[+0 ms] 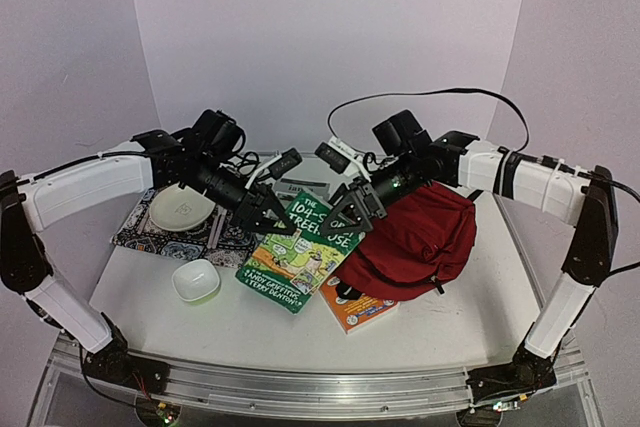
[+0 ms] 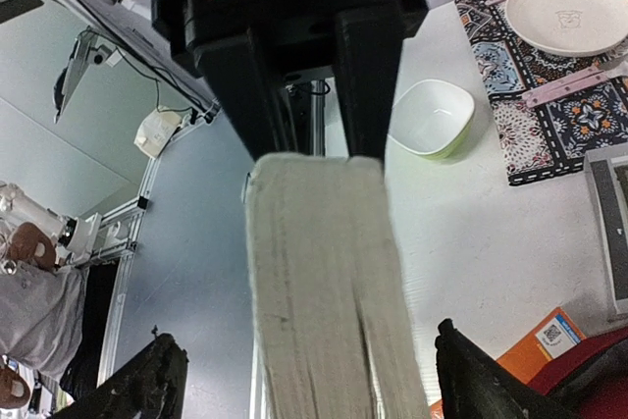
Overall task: Pack the student bag
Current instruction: Pass from the left arm to the right, then pass from the right arm to the left, then open the largest pocket of the student bag.
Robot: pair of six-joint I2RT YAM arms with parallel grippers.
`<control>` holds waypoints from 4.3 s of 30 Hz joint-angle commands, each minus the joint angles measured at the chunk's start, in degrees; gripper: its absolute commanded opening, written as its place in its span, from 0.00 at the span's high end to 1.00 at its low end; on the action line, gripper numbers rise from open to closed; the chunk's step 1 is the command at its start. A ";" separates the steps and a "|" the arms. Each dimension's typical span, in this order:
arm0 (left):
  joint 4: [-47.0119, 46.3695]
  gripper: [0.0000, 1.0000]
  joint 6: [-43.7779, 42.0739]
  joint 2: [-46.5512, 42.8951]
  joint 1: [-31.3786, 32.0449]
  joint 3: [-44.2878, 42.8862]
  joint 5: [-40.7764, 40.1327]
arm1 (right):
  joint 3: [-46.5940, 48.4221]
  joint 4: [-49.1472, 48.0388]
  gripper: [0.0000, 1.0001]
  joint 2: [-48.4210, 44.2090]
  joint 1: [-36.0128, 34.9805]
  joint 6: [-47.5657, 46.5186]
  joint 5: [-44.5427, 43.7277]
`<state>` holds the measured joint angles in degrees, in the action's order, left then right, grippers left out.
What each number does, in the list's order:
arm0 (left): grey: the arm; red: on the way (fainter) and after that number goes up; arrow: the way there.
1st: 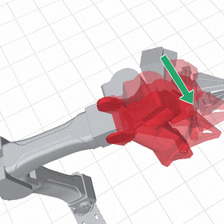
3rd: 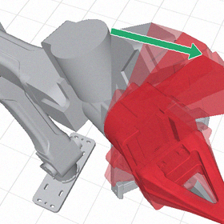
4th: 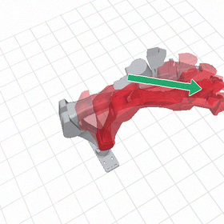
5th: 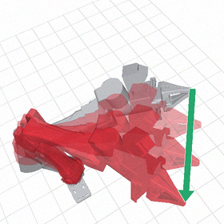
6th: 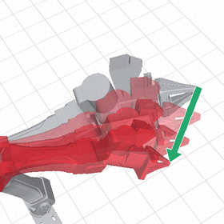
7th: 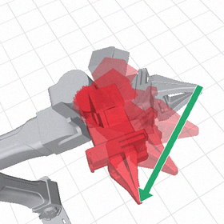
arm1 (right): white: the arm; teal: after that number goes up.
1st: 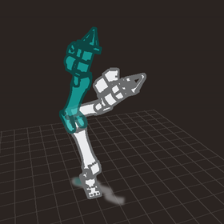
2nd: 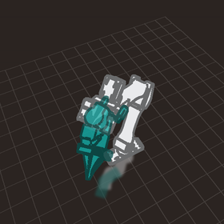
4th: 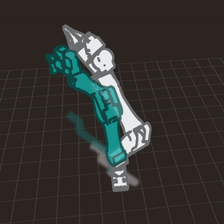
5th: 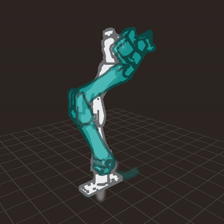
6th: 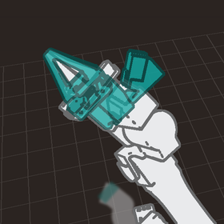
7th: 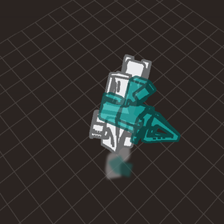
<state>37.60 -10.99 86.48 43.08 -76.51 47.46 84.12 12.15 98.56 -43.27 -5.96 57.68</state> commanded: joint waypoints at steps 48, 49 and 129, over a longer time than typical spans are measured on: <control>-73.60 0.01 65.12 -14.62 -11.91 38.84 -7.63 | -17.22 -68.87 1.00 -7.61 8.73 63.27 -8.16; -75.77 0.01 66.52 -14.12 -11.85 39.10 -7.01 | -17.32 -69.85 1.00 -7.36 8.70 63.96 -7.96; -87.68 1.00 79.39 -10.25 -12.56 49.48 -10.46 | -1.68 13.40 1.00 -4.36 -11.17 13.60 -90.33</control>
<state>-45.23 67.94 80.91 30.70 -27.03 34.99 77.97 24.07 96.57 -54.37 7.08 -24.08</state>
